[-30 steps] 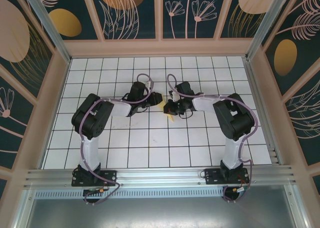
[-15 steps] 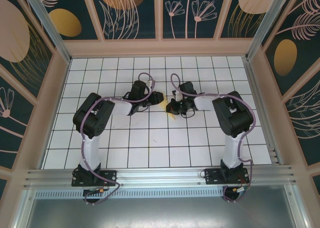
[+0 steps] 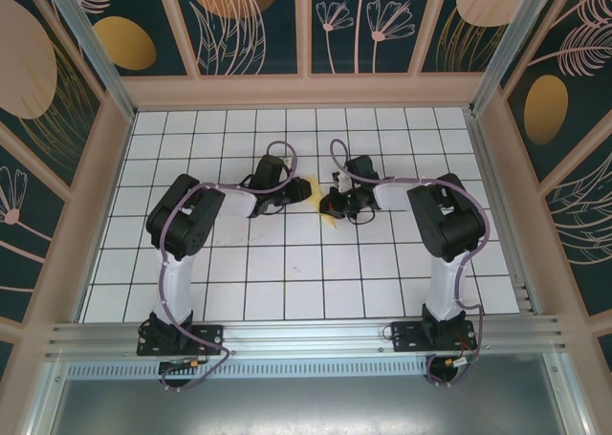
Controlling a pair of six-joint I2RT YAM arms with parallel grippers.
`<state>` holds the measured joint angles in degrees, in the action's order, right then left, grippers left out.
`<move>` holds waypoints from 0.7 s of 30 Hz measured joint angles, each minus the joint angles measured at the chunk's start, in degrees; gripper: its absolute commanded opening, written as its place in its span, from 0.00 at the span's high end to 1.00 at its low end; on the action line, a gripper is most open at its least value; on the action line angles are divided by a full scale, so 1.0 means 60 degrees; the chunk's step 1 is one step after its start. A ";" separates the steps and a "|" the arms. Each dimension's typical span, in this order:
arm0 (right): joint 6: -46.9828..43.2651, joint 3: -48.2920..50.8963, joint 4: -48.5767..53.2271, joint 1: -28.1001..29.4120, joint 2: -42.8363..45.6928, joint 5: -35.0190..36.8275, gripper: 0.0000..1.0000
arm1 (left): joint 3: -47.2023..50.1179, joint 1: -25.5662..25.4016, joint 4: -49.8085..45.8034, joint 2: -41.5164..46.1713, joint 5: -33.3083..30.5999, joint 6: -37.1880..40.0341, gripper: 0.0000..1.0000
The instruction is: Fold a paper plane with a square sheet of paper (pick it up from the middle)
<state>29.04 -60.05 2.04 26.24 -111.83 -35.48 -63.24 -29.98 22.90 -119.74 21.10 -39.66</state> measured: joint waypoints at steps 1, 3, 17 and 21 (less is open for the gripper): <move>-0.0025 0.0000 0.0018 -0.0004 0.0000 0.0004 0.93 | -0.0098 -0.0011 -0.0171 -0.0015 -0.0120 0.0004 0.80; -0.0047 0.0000 0.0047 -0.0004 0.0000 0.0004 0.93 | -0.0259 -0.0033 -0.0455 -0.0036 -0.0288 0.0004 0.80; -0.0659 0.1253 0.0215 -0.0098 0.0933 -0.0124 0.93 | -0.0973 -0.0142 -0.1727 -0.0171 -0.0790 0.0076 0.80; -0.0783 0.1814 0.0302 -0.0226 0.1384 -0.0215 0.93 | -0.1016 -0.0142 -0.1821 -0.0182 -0.0787 0.0102 0.81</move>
<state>24.34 -49.17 3.86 24.88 -103.53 -36.77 -69.34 -30.83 11.97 -120.84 16.38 -39.05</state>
